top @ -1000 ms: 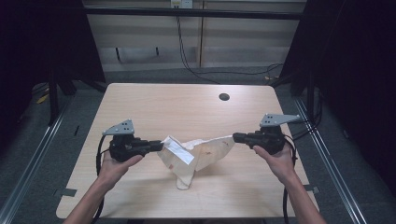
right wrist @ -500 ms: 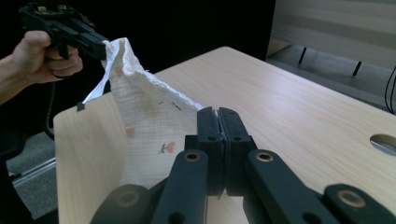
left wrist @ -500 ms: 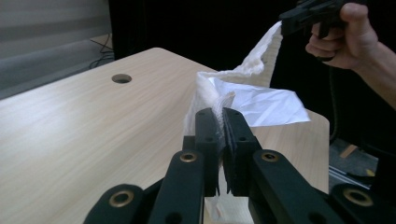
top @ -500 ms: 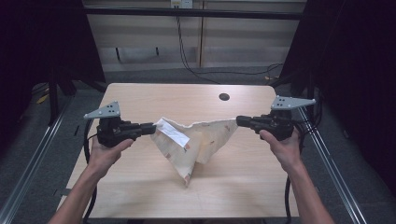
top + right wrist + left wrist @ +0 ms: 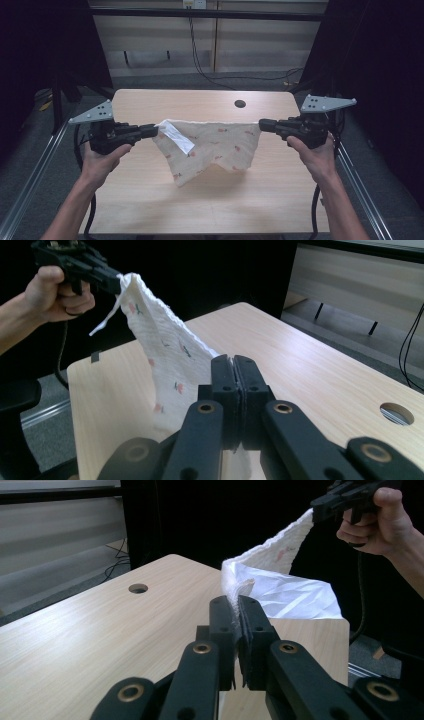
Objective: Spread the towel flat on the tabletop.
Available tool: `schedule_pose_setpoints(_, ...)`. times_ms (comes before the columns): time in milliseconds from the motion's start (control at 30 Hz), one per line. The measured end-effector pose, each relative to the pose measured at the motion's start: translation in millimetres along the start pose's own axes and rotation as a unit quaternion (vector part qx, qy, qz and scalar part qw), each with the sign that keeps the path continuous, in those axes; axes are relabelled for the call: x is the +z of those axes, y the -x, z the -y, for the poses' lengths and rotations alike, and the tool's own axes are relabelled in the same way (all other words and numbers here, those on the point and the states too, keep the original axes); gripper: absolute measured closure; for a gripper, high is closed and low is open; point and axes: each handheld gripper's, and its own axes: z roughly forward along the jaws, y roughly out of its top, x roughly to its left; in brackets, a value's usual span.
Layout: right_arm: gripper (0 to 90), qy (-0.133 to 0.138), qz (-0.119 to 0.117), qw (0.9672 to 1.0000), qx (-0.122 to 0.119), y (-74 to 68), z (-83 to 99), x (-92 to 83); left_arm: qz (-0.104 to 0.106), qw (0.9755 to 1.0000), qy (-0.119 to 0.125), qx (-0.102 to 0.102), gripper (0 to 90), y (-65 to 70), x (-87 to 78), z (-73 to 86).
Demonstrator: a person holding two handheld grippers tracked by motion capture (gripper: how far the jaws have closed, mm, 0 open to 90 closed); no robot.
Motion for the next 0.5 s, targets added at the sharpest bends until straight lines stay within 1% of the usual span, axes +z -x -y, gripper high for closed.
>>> schedule_pose_setpoints(33, 88.9, -0.003, -0.002, 1.0000, -0.002, -2.8, -0.8, -1.8, -0.002, 1.0000, -0.003, 0.002, 86.3, 2.5, -3.0, -1.6)
schedule_pose_setpoints(100, 88.9, 0.001, -0.009, 0.9999, -0.010, -12.0, -5.6, -7.9, 0.001, 1.0000, -0.002, 0.007, 86.3, 7.3, -8.1, -5.5)
schedule_pose_setpoints(133, 88.9, 0.002, -0.011, 0.9998, -0.013, -14.0, -7.3, -9.3, 0.001, 0.9999, -0.002, 0.012, 86.4, 12.2, -11.6, -9.6)
schedule_pose_setpoints(200, 88.9, 0.003, -0.012, 0.9997, -0.023, -18.5, -12.7, -13.1, -0.002, 0.9999, -0.001, 0.015, 86.4, 14.3, -13.5, -12.1)
schedule_pose_setpoints(233, 88.9, 0.004, -0.014, 0.9995, -0.028, -20.5, -16.2, -15.1, -0.002, 0.9997, -0.005, 0.023, 86.4, 17.2, -14.8, -17.1)
schedule_pose_setpoints(333, 88.9, 0.008, -0.022, 0.9993, -0.029, -22.7, -20.7, -17.5, -0.005, 0.9998, -0.007, 0.019, 86.3, 14.8, -13.2, -19.0)
schedule_pose_setpoints(367, 88.9, 0.008, -0.019, 0.9994, -0.030, -23.0, -20.2, -16.8, -0.005, 0.9998, -0.007, 0.019, 86.3, 14.8, -13.2, -19.0)
schedule_pose_setpoints(400, 88.9, 0.008, -0.019, 0.9994, -0.030, -23.0, -20.2, -16.8, -0.010, 0.9998, -0.011, 0.015, 86.3, 13.0, -10.8, -17.8)
schedule_pose_setpoints(467, 88.9, -0.011, 0.003, 0.9995, -0.030, -17.2, -9.2, -7.7, -0.023, 0.9994, -0.024, 0.010, 86.3, 5.6, -2.5, -11.7)
schedule_pose_setpoints(500, 88.9, -0.011, 0.003, 0.9995, -0.030, -17.2, -9.2, -7.7, -0.026, 0.9993, -0.027, 0.004, 86.3, 1.1, 2.3, -7.2)
